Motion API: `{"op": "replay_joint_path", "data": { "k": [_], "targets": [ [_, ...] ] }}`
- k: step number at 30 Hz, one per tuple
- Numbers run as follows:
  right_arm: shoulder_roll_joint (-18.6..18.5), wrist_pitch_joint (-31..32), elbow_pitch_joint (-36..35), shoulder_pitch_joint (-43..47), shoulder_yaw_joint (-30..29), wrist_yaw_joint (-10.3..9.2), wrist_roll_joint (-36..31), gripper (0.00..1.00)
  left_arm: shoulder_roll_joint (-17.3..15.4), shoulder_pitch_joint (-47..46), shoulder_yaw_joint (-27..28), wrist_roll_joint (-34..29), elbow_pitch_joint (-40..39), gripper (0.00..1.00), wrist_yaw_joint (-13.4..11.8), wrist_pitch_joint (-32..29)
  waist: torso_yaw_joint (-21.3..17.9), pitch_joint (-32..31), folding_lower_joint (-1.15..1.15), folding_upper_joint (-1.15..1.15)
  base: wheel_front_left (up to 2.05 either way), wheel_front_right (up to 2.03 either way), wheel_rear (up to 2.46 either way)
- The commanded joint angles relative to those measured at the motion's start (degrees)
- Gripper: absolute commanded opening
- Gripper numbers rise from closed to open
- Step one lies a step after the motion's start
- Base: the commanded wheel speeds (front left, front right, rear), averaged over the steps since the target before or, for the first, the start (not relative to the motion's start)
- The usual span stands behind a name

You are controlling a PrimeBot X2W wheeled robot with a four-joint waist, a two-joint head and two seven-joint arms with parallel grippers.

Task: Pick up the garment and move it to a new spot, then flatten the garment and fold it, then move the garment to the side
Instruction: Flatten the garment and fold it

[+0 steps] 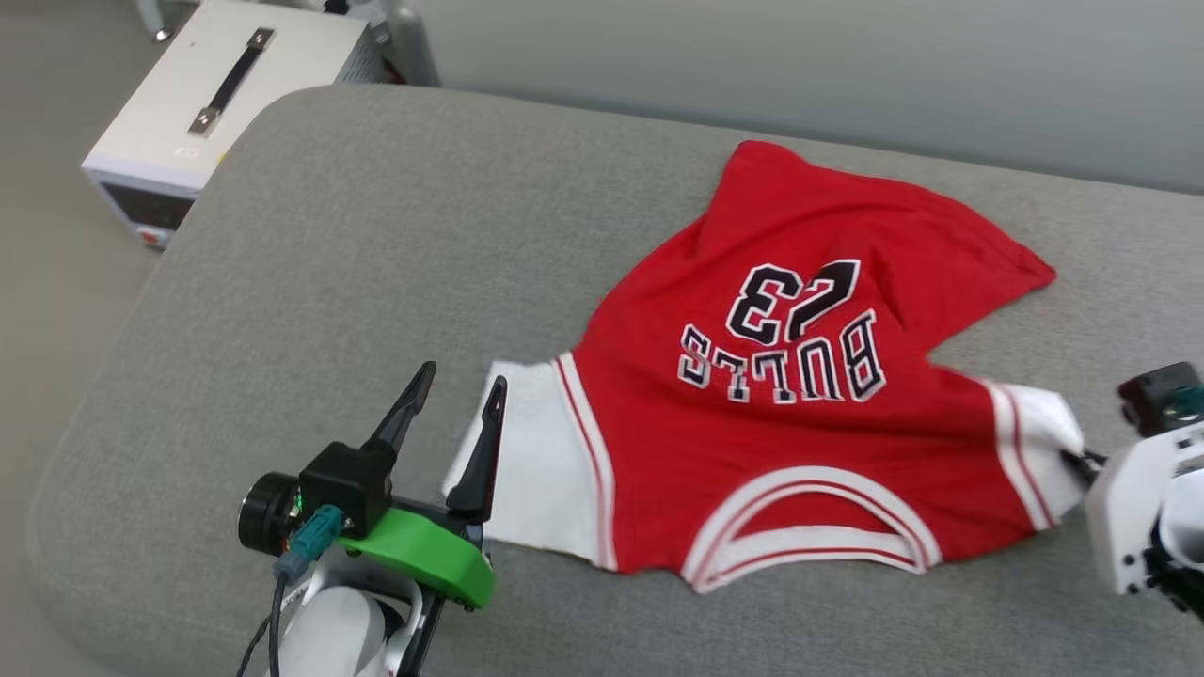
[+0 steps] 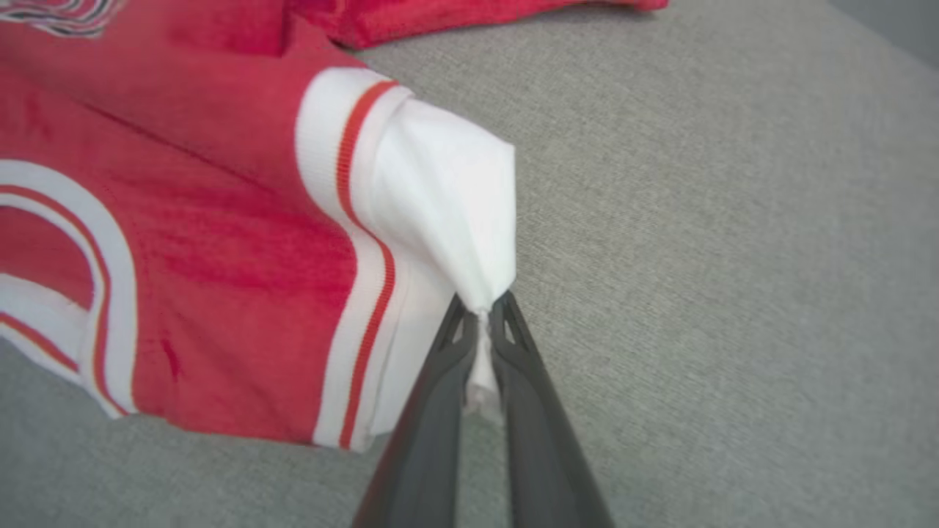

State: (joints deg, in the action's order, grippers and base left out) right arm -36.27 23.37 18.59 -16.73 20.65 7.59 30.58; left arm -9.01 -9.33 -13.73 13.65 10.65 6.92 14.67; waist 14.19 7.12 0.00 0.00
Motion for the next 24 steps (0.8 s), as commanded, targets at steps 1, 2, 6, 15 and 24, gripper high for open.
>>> {"op": "replay_joint_path", "data": {
  "k": [1,2,6,15,24],
  "targets": [
    [-0.68,-0.2,-0.17,1.14,-1.82,-0.1,-1.01,0.0,-0.16,0.59,0.11,-0.23,0.1,1.0,0.39,0.32,-2.82,-2.5,0.0,0.0,0.0,0.0,0.0],
    [-1.2,0.03,-0.55,1.86,-3.7,-0.1,-2.0,0.0,-0.16,0.78,0.1,-0.24,0.07,1.0,0.4,0.32,-3.34,-2.77,0.0,0.0,0.0,0.0,0.0],
    [-2.86,1.48,-2.29,5.15,-11.52,-0.1,-6.23,0.0,-0.07,1.12,-0.13,-0.28,-0.12,1.0,0.45,0.32,-4.71,-2.7,0.0,0.0,0.0,0.0,0.0],
    [1.88,4.87,-6.16,10.19,-22.1,-0.1,-18.46,0.0,-0.05,0.2,-1.22,-0.19,0.25,1.0,0.52,0.32,-5.1,0.17,0.0,0.0,0.0,0.0,0.0],
    [6.32,4.15,-0.54,7.59,-18.94,-0.1,-20.91,0.0,-0.26,-1.68,-2.11,0.18,0.95,1.0,0.56,0.32,-3.14,2.46,0.0,0.0,0.0,0.0,0.0]
  ]
}}
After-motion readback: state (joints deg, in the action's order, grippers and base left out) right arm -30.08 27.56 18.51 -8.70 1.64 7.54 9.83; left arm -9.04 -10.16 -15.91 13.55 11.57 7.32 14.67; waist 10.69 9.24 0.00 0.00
